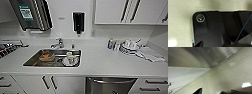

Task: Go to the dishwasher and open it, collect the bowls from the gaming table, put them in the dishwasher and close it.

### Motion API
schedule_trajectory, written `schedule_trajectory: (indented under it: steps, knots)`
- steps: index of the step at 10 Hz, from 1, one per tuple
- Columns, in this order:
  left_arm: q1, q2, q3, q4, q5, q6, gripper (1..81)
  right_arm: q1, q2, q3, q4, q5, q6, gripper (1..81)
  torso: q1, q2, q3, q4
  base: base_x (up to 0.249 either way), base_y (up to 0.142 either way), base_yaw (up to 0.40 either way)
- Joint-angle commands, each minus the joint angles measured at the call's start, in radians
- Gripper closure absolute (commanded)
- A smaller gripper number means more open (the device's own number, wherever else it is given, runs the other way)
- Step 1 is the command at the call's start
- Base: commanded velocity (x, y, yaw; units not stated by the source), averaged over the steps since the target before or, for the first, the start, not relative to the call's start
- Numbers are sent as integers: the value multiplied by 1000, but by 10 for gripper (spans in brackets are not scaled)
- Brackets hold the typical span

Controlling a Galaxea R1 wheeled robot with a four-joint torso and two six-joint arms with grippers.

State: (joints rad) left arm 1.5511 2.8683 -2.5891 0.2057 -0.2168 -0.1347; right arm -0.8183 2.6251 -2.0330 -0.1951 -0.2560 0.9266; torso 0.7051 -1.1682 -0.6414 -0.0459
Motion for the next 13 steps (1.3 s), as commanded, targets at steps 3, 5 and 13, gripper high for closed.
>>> schedule_trajectory:
  steps: [3, 5, 13]
  knots:
    - [-15, -4, -2, 11, 45, 0, 10, -186, -23, -21, -14, -22, -337, 10, 0, 0, 0, 0, 0, 0, 0]
    - [-16, -1, -2, 11, 40, 3, 10, -298, -24, -25, -14, 35, -446, 10, 0, 0, 0, 0, 0, 0, 0]
    - [-16, -1, -2, 11, 10, 9, 10, -646, 175, -454, -112, 348, -603, 10, 0, 0, 0, 0, 0, 0, 0]
